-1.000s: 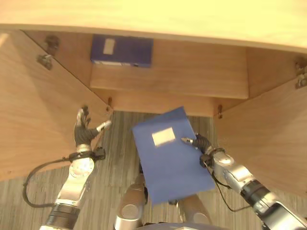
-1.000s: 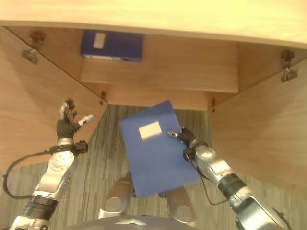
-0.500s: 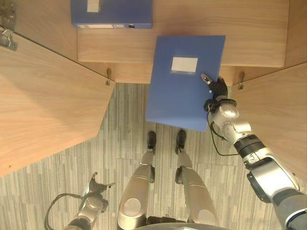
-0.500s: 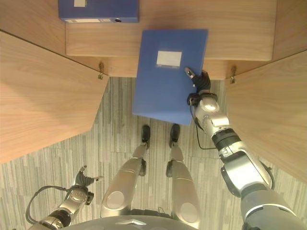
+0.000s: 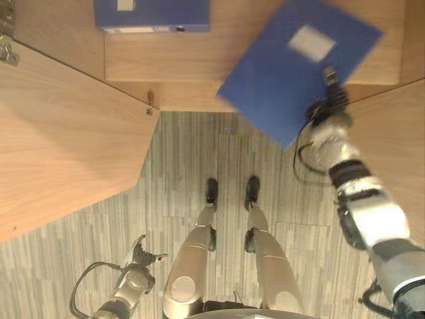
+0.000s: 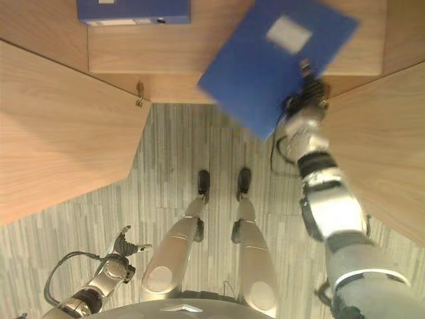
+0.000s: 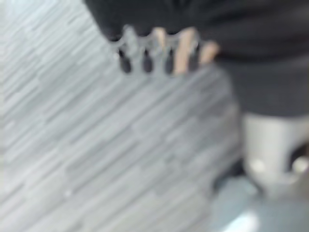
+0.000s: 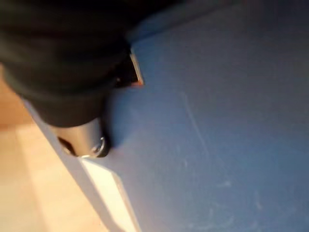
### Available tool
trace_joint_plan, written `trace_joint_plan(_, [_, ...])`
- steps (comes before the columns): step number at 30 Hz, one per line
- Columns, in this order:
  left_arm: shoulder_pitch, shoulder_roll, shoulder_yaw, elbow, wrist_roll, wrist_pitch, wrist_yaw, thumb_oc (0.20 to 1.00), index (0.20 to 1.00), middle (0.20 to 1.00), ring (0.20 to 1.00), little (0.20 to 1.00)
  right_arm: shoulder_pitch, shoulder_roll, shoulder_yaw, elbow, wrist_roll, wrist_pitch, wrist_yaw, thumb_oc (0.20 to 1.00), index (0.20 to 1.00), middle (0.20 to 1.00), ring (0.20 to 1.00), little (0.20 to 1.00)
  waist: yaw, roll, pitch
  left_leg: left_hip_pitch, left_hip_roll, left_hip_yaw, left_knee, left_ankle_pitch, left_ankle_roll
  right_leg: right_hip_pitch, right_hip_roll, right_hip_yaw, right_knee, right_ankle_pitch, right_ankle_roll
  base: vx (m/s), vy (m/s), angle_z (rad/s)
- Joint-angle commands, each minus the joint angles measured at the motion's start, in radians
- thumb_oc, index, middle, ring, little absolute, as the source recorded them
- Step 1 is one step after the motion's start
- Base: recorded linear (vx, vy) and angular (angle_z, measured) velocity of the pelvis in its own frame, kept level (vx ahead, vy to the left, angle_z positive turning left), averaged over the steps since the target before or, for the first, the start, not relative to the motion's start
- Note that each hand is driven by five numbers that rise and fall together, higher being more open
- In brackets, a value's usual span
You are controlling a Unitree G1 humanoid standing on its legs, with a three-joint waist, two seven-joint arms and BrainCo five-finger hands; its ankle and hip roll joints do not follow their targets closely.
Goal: Put the empty folder in the office cabinet
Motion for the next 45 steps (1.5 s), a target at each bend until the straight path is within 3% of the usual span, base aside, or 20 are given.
trace_joint_plan(1, [0.021,0.036,-0.079,0.010,-0.011,-0.006,0.036,1.000,1.000,1.000,1.000,1.000,-0.103,-0.069,0.025,0.056,0.081,-0.086,-0.005,0.200,0.200,0.200,0.200,0.200,0.025,0.042,-0.092,-0.037,0.020,-0.062,-0.038,-0.054,-0.090,0.058,-0.051,-0.062,-0.003,-0.109,0.111,0.00,-0.026,0.05])
trace_joint_plan(10, [0.030,0.069,-0.122,0.013,0.003,-0.013,0.044,1.000,1.000,1.000,1.000,1.000,-0.272,-0.226,0.029,0.206,0.165,-0.072,-0.050,0.200,0.200,0.200,0.200,0.200,0.082,0.076,-0.106,-0.137,0.001,-0.097,-0.038,-0.035,-0.104,-0.029,-0.068,-0.105,0.007,-0.116,0.115,-0.01,-0.021,0.16])
trace_joint_plan(14, [0.023,0.069,-0.131,0.021,-0.002,-0.016,0.061,1.000,1.000,1.000,1.000,1.000,-0.325,-0.265,0.035,0.233,0.181,-0.084,-0.081,0.200,0.200,0.200,0.200,0.200,0.101,0.106,-0.104,-0.174,-0.003,-0.118,-0.038,-0.028,-0.106,-0.097,-0.085,-0.121,0.083,-0.150,0.105,-0.03,-0.005,0.15])
trace_joint_plan(15, [0.016,0.065,-0.132,0.030,-0.013,-0.017,0.078,1.000,1.000,1.000,1.000,1.000,-0.362,-0.281,0.034,0.254,0.191,-0.099,-0.113,0.200,0.200,0.200,0.200,0.200,0.117,0.127,-0.109,-0.202,-0.008,-0.131,-0.038,-0.022,-0.106,-0.144,-0.094,-0.130,0.128,-0.171,0.101,-0.01,0.007,0.14])
trace_joint_plan(17, [0.017,0.056,-0.137,0.035,-0.015,-0.020,0.089,1.000,1.000,1.000,1.000,1.000,-0.385,-0.288,0.032,0.263,0.197,-0.112,-0.139,0.200,0.200,0.200,0.200,0.200,0.130,0.133,-0.128,-0.214,-0.014,-0.152,-0.038,-0.040,-0.111,-0.161,-0.098,-0.125,0.145,-0.205,0.102,0.03,-0.022,0.14])
trace_joint_plan(20, [0.020,0.051,-0.144,0.040,-0.014,-0.027,0.098,1.000,1.000,1.000,1.000,1.000,-0.403,-0.296,0.040,0.268,0.192,-0.119,-0.160,0.200,0.200,0.200,0.200,0.200,0.145,0.143,-0.136,-0.247,-0.020,-0.160,-0.038,-0.015,-0.113,-0.192,-0.105,-0.145,0.162,-0.200,0.097,0.01,-0.043,0.13])
trace_joint_plan(21, [0.018,0.047,-0.146,0.043,-0.010,-0.032,0.104,1.000,1.000,1.000,1.000,1.000,-0.416,-0.312,0.054,0.274,0.184,-0.111,-0.167,0.200,0.200,0.200,0.200,0.200,0.155,0.144,-0.154,-0.259,-0.022,-0.174,-0.038,-0.036,-0.123,-0.201,-0.106,-0.146,0.161,-0.227,0.103,0.09,-0.113,0.10])
trace_joint_plan(31, [0.047,0.064,-0.155,0.050,0.008,-0.046,0.102,1.000,1.000,1.000,1.000,1.000,-0.472,-0.431,0.168,0.315,0.127,-0.065,-0.142,0.200,0.200,0.200,0.200,0.200,0.192,0.128,-0.214,-0.353,-0.032,-0.202,-0.038,-0.027,-0.140,-0.275,-0.115,-0.174,0.154,-0.243,0.107,0.03,-0.049,0.12])
trace_joint_plan(37, [0.030,0.070,-0.160,0.035,-0.002,-0.054,0.111,1.000,1.000,1.000,1.000,1.000,-0.516,-0.476,0.179,0.311,0.096,-0.108,-0.204,0.200,0.200,0.200,0.200,0.200,0.196,0.124,-0.235,-0.396,-0.029,-0.204,-0.038,-0.024,-0.147,-0.322,-0.116,-0.178,0.152,-0.244,0.110,0.01,-0.008,0.01])
trace_joint_plan(45, [0.009,0.048,-0.152,0.064,0.000,-0.047,0.154,1.000,1.000,1.000,1.000,1.000,-0.491,-0.485,0.095,0.279,0.074,-0.184,-0.372,0.200,0.200,0.200,0.200,0.200,0.194,0.124,-0.259,-0.431,-0.027,-0.212,-0.038,-0.025,-0.149,-0.362,-0.112,-0.178,0.155,-0.252,0.111,0.00,0.000,0.00])
